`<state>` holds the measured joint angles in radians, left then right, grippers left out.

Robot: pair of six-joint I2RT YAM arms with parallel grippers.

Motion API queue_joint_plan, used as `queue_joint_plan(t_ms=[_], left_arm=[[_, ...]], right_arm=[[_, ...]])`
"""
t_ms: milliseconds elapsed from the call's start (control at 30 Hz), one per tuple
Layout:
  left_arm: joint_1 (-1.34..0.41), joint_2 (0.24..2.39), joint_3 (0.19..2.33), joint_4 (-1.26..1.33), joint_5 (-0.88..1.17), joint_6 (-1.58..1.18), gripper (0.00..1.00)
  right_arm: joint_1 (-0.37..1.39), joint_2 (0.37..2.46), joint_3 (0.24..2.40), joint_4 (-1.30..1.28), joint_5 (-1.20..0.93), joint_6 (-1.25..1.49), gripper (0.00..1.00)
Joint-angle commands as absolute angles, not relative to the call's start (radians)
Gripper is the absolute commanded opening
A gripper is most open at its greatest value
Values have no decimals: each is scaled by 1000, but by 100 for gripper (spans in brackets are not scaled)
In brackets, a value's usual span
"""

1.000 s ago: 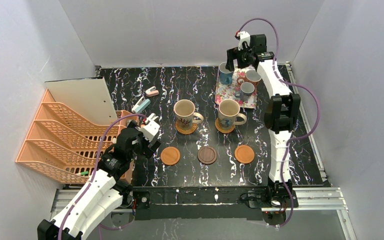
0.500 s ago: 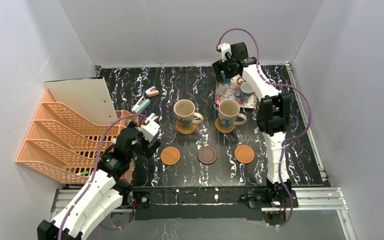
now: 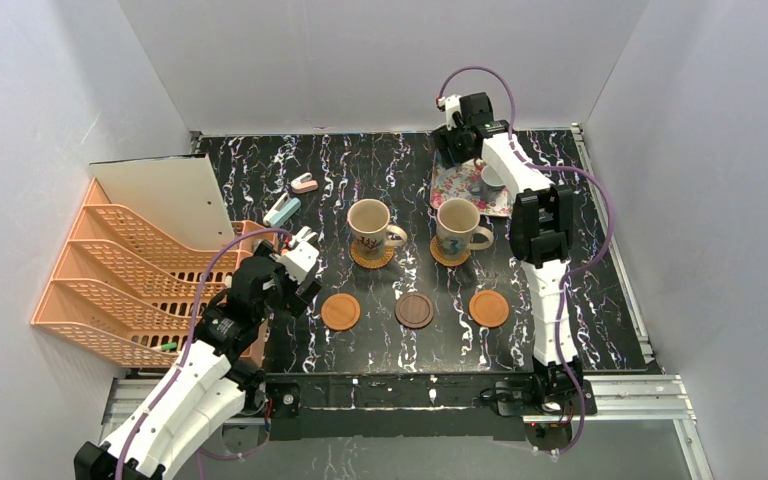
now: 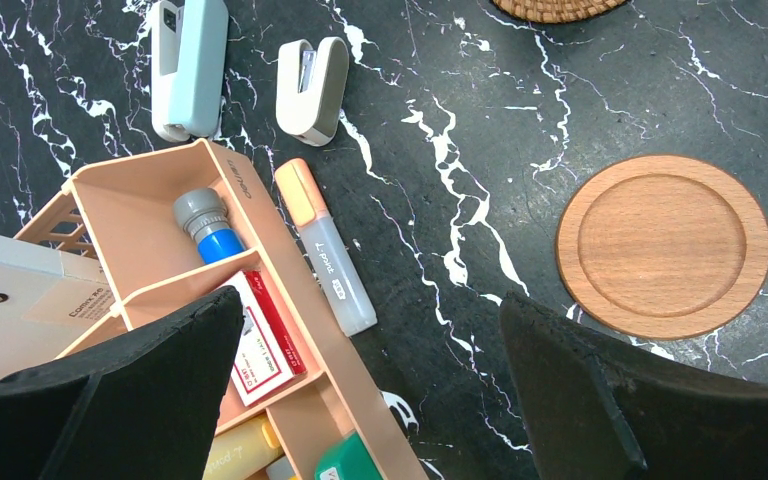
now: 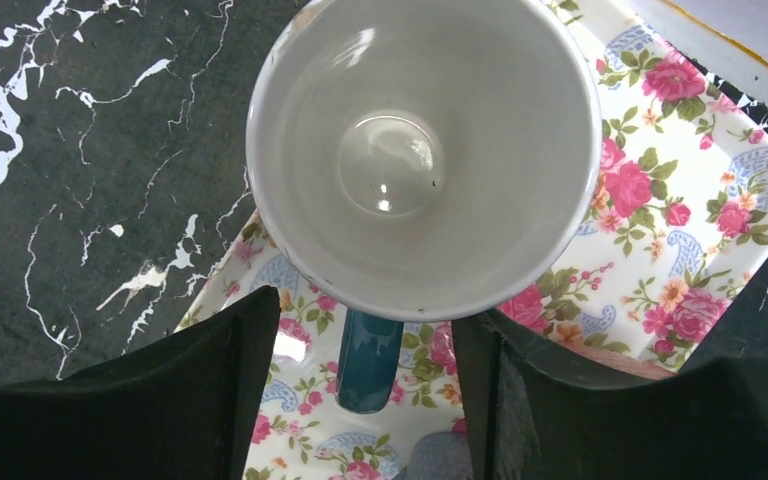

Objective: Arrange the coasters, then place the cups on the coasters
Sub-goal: Pick up the cup from the tray.

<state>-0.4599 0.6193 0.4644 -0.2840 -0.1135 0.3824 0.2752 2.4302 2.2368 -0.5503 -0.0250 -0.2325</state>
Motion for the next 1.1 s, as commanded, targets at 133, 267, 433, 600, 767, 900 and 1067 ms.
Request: queue_joint_plan(t_ms=[133,267,433,600,767,900,1067], left_arm=[[-456,610,451,-278,-110,387,98],[-456,609,449,-277,-110,387,98],[-456,611,449,-278,-110,387,98],[-456,609,449,-277,-109,387,98],[-456,615,449,-277,-111,388,98],[-456,612,449,-276,-111,388,98],[-456,613,449,-278,-110,388,98]], right_arm=[[275,2460,2295,-502,-74,-204,55],[274,2474,2320,-506,-81,-202,25],[273,2467,2345,-512,-77,-204,1],[272,2432,2425,-545,-96,-222,1],[272,2377,2485,-565,-136,-231,1],[272,2342,2534,-596,-152,-232,1],[273,2288,2548,-636,-184,-222,1]])
